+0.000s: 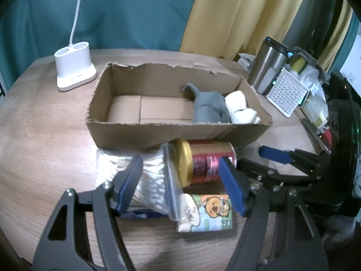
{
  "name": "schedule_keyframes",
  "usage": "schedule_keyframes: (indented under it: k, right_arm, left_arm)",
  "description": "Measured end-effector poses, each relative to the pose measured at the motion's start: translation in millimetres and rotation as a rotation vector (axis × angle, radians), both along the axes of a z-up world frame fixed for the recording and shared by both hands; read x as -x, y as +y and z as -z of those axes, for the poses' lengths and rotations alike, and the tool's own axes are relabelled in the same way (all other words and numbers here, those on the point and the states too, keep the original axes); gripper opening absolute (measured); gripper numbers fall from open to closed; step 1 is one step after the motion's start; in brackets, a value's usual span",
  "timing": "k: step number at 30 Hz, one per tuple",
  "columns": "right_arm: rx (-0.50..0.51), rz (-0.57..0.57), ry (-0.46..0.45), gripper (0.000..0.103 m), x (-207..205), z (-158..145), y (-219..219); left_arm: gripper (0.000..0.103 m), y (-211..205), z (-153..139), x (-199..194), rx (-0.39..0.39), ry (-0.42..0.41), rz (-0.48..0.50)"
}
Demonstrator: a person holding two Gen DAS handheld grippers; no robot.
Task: Organize objects
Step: 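Grasp the red can with the left tool while the right tool grasps the zip bag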
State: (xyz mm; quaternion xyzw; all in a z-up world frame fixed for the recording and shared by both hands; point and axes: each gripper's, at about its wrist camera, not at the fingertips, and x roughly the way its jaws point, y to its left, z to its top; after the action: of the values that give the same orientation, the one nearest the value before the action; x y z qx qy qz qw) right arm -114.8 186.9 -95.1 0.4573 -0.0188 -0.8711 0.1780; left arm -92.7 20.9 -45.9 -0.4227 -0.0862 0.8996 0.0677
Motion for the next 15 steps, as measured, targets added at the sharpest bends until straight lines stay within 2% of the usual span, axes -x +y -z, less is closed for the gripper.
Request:
schedule_keyframes:
  k: [9, 10, 11, 12, 15]
  right_arm:
    - [-0.004, -0.005, -0.046, 0.065, 0.9, 19.2, 6.3]
    - [0.000, -0.005, -0.049, 0.062, 0.4, 20.4, 8.7]
    - [0.002, -0.005, -0.045, 0.060, -1.0, 20.3, 10.9]
    - [0.001, -0.006, -0.045, 0.056, -2.0, 20.3, 12.5]
    - [0.005, -0.007, -0.042, 0.056, -3.0, 20.4, 18.0]
  left_arm:
    - [0.071, 14.8, 6.0, 5.5, 0.022, -0.019, 0.016]
    - [0.073, 16.8, 6.2, 6.5, 0.023, -0.020, 0.018]
    - [0.084, 18.6, 6.3, 7.2, 0.019, -0.022, 0.022]
    - [0.090, 19.3, 6.2, 7.7, 0.010, -0.021, 0.025]
    - [0.090, 25.4, 6.5, 10.2, 0.011, -0.026, 0.037]
